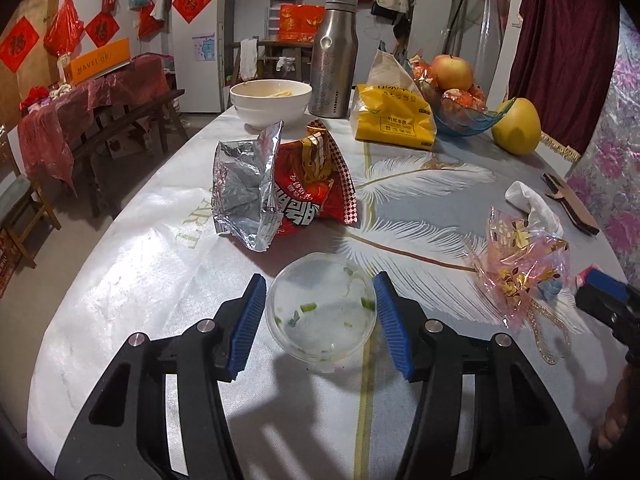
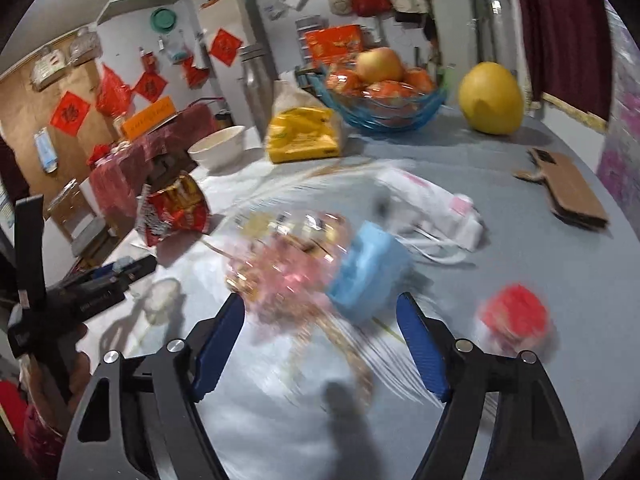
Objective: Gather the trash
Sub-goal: 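Grasp the clear plastic cup with the left tool while the right tool grasps the pink tinsel bag, then carry the cup to the basket and open the left tool while the right tool carries the pink bag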
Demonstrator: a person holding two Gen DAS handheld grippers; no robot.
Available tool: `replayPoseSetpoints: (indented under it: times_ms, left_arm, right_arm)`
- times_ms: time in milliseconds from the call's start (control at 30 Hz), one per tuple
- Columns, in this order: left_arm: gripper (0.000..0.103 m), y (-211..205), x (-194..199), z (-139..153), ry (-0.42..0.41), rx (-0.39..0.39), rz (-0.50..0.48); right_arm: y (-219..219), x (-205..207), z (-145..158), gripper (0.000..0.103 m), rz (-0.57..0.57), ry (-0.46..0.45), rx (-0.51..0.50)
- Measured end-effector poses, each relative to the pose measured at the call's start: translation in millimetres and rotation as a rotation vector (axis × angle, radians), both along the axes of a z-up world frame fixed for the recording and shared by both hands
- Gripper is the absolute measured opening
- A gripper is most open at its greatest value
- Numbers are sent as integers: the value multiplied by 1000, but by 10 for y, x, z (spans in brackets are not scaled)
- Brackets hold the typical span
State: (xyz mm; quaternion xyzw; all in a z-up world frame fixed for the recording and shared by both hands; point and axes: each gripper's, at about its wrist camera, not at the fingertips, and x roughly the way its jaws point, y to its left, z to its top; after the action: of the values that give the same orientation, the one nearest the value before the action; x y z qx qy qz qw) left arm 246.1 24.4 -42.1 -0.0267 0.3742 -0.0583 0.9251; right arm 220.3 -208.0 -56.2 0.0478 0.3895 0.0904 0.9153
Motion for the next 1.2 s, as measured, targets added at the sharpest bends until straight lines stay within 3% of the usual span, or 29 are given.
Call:
replayPoseSetpoints:
  times_ms: [167,233,267,300,367,500,600,633,833,933,1200]
  left_arm:
    - [55,-9,1,7,-1,-7,-11]
    - [55,-20,15,-4,7,-1,-11]
    - [55,-25,28,-12,15,4,-11]
    - [55,-23,43,-21,23,3,-10]
    - [56,-23,76,-45,42,-2,-11]
    - [58,-58,187,-143,118,7,-32]
    - [57,-76,204,-159,126,16,-30]
    - [52,-71,197,-153,120,13,-27]
    - [51,8,-1,8,17,-44,-30]
    - [51,139,-118,37,39,-103,-14]
    - [51,575,-773,328,-4,-77,78]
  right_arm:
    - [283,140,55,76,15,-62,-127]
    - [331,220,-14,64,10,-44,-150]
    - [327,246,-44,47,13,-28,-143]
    - [313,269,-76,22,22,-6,-127]
    - [240,278,-101,7,28,10,-93]
    - [158,200,-16,6,19,-37,-42]
    - [161,165,3,6,27,-51,-29]
    - [164,154,5,6,28,-53,-30]
    - [112,82,68,6,33,-82,9]
    - [90,21,108,6,41,-104,44]
    - [300,-358,290,6,98,-144,103]
